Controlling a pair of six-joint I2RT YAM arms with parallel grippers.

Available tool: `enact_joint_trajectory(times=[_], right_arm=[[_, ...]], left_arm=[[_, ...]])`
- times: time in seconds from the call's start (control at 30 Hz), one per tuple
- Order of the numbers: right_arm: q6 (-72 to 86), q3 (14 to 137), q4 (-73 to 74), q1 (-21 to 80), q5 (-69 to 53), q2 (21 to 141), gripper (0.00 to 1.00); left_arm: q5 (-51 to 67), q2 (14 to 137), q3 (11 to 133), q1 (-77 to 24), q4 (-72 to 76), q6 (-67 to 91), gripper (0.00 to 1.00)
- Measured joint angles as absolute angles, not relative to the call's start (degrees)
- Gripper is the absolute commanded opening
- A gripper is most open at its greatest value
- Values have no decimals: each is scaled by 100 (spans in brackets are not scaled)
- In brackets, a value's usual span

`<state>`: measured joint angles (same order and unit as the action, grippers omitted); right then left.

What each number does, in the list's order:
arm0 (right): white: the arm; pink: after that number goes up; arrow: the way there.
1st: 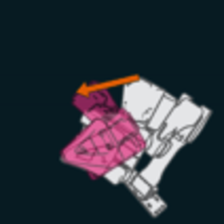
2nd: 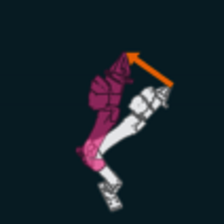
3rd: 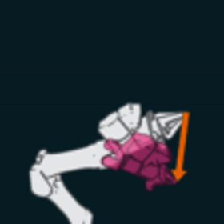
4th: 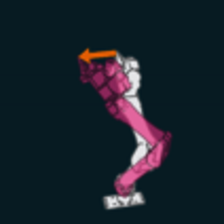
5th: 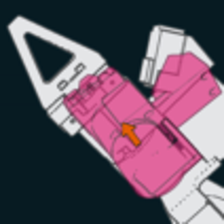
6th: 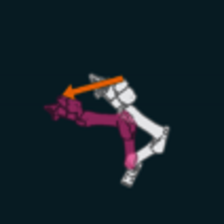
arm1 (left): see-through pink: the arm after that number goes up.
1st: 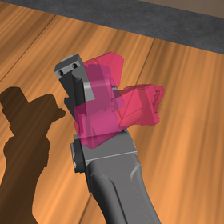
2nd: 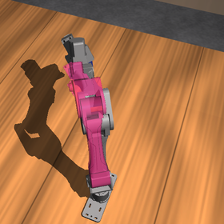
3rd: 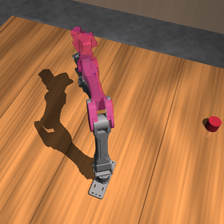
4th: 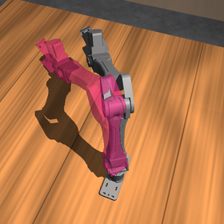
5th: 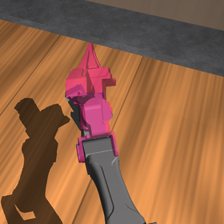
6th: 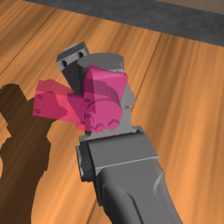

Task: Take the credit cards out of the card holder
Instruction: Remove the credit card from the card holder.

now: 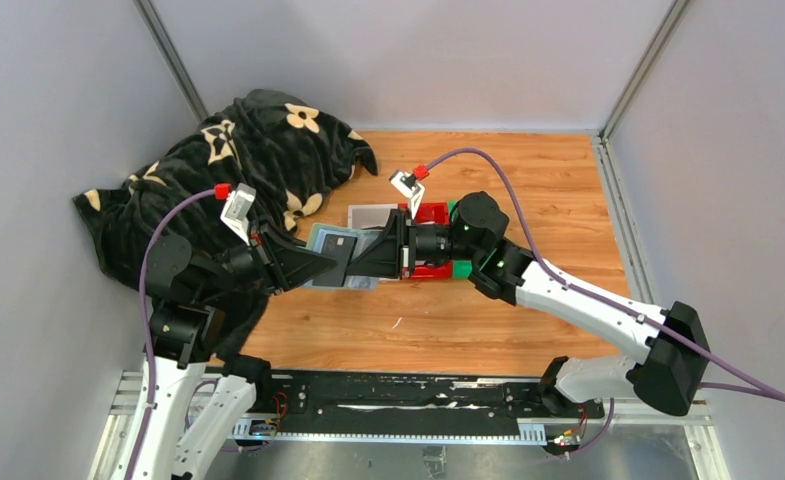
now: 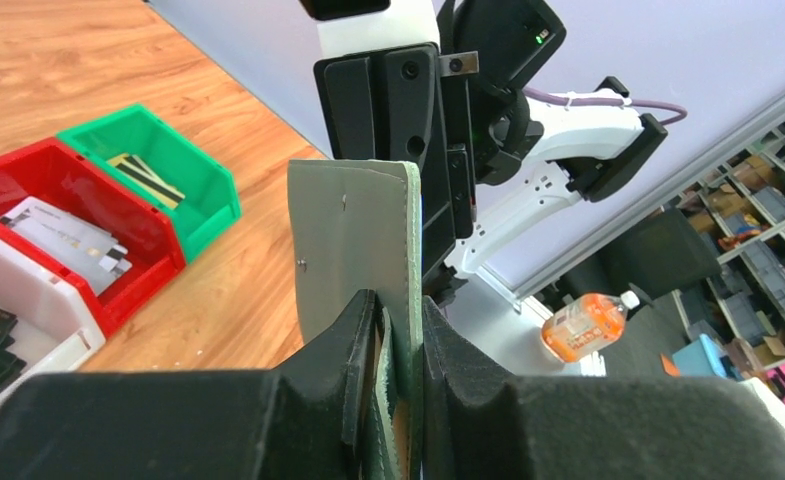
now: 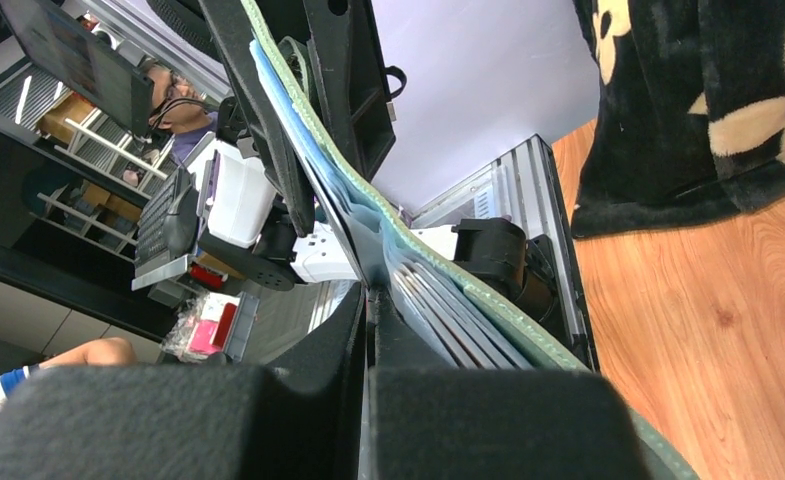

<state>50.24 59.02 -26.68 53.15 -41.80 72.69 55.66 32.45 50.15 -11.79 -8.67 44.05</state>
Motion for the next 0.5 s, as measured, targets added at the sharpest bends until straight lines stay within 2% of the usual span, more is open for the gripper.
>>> enact_joint_trajectory(times=[0.5], right_arm=[[5135,5317,-3216,5315,-4005,6764,0]], left_arm=[[5787,3293,4978,-1210,-478,5105,7]])
